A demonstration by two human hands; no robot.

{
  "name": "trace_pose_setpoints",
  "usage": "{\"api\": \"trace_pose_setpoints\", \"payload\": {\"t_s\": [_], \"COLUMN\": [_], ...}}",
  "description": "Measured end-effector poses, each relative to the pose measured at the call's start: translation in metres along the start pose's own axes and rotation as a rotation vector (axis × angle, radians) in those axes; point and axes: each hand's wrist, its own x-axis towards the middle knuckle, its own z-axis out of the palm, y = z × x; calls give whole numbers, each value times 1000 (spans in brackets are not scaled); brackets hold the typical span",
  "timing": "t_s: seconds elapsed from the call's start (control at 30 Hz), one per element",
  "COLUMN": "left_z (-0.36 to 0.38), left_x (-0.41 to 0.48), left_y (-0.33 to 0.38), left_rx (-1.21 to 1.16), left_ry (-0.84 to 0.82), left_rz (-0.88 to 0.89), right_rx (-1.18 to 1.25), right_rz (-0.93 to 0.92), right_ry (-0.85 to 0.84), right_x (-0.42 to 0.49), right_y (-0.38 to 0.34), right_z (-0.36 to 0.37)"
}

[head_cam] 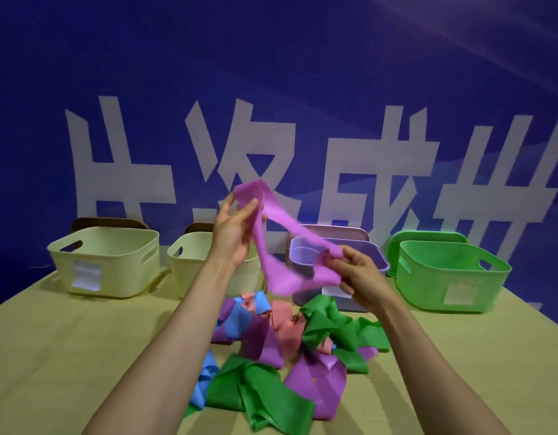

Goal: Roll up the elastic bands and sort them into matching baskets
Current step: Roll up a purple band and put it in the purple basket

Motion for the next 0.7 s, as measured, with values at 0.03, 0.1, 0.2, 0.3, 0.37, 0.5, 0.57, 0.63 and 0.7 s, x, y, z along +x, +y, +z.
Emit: {"api": "trace_pose_setpoints", "payload": {"t_s": [0.03, 0.1, 0.2, 0.3, 0.37, 0.5, 0.57, 0.63, 0.7], "left_z": [1, 1, -9, -17, -16, -11, -16, -21, -23], "left_x": [1, 1, 0, -4, -5, -12, -13, -15, -15], "left_y": [2, 4, 0, -4, -6, -7, 0, 6, 9], "left_rx": [-1, 112, 657, 836, 681, 624, 608, 486, 473], "left_ry": [47, 127, 231, 286, 288, 166, 115, 64, 8], "left_rz": [58, 135, 242, 221, 38, -298, -363, -414, -377], "right_rx": [-112, -419, -866, -997, -1120, -1156, -1071, -1002, -999], "right_rz": [-16, -24, 63, 144, 172, 178, 200, 253, 308], "right_ry": [93, 252, 400, 504, 489, 475, 483, 471, 422], "right_x": [5, 16, 28, 33, 34, 33, 32, 30, 30], "right_y": [4, 17, 29, 27, 26, 25, 27, 34, 46], "right_z": [-2, -6, -12, -20, -24, -30, -38, -47, -54]}}
